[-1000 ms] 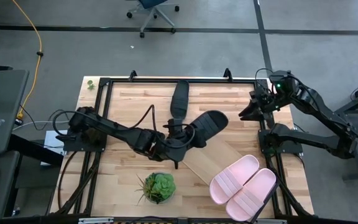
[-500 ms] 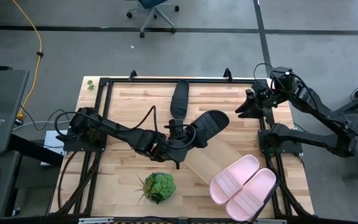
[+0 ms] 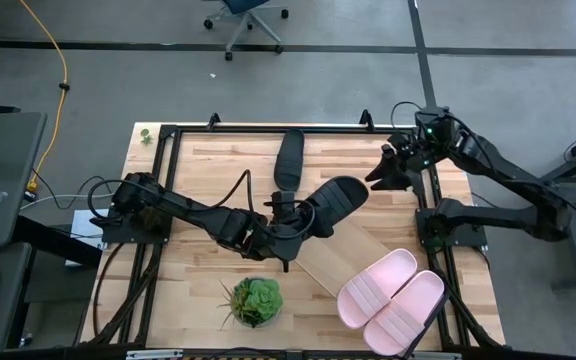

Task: Pick and place slides into the shelf
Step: Put the left black slides on the shelf

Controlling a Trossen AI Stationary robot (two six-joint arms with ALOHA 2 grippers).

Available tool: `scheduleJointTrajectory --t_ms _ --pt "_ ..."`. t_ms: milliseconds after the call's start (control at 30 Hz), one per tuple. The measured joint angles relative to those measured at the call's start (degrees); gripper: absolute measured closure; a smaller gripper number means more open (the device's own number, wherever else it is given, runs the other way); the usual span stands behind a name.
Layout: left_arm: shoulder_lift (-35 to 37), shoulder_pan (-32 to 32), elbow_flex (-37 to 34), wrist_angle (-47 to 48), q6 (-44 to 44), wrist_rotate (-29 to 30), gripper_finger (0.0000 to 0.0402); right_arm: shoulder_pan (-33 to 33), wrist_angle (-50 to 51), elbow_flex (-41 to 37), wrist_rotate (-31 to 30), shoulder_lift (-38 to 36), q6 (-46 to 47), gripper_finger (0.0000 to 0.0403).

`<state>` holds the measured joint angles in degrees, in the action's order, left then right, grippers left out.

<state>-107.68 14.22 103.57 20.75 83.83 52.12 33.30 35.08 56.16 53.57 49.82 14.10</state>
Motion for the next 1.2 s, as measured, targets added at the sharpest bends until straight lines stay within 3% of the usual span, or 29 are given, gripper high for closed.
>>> scheduleJointTrajectory --t_ms 367,767,1200 --pt "0.00 0.00 0.00 0.44 0.00 0.11 0.0401 -3.83 -5.32 0.00 -0.39 2.80 2.60 0.0213" --pt "0.00 0.02 0.00 0.42 -0.06 0.10 0.0401 -8.15 -7.22 0.00 -4.76 4.59 3.44 0.0215" --pt "0.00 0.02 0.00 0.33 -1.34 0.11 0.0400 -8.33 -7.11 0.00 -6.70 4.61 3.37 0.0310"
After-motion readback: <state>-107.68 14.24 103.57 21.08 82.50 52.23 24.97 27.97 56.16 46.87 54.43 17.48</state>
